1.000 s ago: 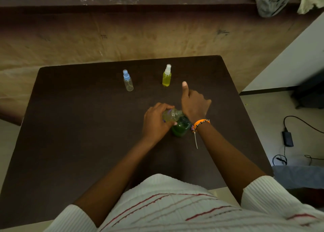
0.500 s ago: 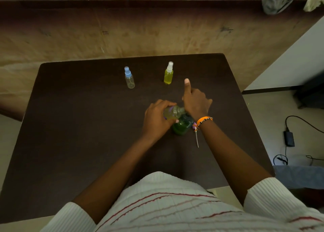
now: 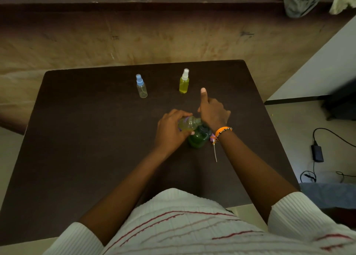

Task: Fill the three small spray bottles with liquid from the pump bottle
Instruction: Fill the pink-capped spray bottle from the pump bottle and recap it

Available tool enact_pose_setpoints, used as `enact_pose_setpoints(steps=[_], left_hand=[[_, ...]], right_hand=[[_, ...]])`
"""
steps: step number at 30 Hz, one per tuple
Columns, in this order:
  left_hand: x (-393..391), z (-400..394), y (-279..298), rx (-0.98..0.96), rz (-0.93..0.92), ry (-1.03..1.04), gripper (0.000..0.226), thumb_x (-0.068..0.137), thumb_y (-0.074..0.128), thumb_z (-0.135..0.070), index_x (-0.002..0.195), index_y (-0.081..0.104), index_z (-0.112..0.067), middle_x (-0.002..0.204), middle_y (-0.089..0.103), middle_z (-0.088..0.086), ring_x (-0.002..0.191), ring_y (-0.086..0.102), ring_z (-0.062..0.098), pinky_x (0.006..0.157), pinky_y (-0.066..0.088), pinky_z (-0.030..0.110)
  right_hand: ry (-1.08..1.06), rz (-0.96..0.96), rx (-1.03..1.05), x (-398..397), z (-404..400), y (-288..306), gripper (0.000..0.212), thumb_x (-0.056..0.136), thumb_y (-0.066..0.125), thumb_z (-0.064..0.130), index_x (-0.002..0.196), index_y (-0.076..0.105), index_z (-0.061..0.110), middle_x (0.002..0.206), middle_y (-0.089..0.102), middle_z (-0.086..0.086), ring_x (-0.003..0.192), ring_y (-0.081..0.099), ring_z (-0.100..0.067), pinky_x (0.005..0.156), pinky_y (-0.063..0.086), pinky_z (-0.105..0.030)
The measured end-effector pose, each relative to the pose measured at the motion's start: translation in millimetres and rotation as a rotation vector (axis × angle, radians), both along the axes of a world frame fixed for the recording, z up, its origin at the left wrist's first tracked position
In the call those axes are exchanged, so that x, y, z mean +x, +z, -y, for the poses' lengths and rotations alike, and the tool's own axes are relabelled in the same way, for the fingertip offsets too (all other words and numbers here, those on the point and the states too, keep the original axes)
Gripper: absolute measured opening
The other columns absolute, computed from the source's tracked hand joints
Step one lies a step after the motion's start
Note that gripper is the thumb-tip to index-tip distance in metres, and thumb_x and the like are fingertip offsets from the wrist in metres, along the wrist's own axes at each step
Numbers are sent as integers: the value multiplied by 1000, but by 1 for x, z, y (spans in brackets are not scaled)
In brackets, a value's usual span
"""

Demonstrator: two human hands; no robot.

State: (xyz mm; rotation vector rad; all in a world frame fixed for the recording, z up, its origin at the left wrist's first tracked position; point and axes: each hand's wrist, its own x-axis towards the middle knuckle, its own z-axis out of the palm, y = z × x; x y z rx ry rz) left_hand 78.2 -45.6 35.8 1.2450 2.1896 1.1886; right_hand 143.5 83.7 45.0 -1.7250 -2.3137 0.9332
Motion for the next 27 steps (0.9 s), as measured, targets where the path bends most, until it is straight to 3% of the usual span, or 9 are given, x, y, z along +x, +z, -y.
enact_pose_setpoints(steps=[5,10,14,17,22,27], left_hand=[[-1,0,0,-3,6,-3,49,60,82,-17,106,65,-22,98,57,-11,93,53,13,80,43,29],[0,-2,-4,-40,22,2,50,60,82,-16,107,65,-21,102,59,-6,95,53,16,80,42,29],[0,0,-4,-23,21,0,50,60,82,-17,106,65,-22,100,59,-8,94,54,16,82,46,34],[1,1,1,-7,14,6,49,59,82,-18,106,65,-21,101,61,-4,93,54,17,83,46,36],[1,2,2,-7,10,4,49,60,82,-17,105,65,-22,102,61,-4,94,54,16,85,46,38],[1,0,0,-36,12,-10,49,62,81,-17,108,64,-20,105,60,-3,96,53,17,83,44,32]], right_hand=[[-8,23,-91,-1,-4,-5,86,94,7,66,98,73,10,117,66,-11,117,53,-31,111,17,-56],[-71,-24,71,1,3,-6,70,99,17,59,87,64,8,110,67,-13,109,58,-32,108,23,-51],[-47,-34,73,1,4,-4,66,99,17,58,81,61,12,109,68,-12,109,58,-32,110,23,-52],[-34,-8,-11,0,0,-5,77,97,14,61,95,70,8,114,67,-12,113,56,-31,111,20,-53],[-39,5,-127,0,-3,-8,81,95,10,64,107,70,11,124,62,-12,121,50,-31,112,16,-56],[-95,-36,34,2,0,-8,71,98,18,59,101,70,10,115,67,-12,113,56,-31,109,24,-51]])
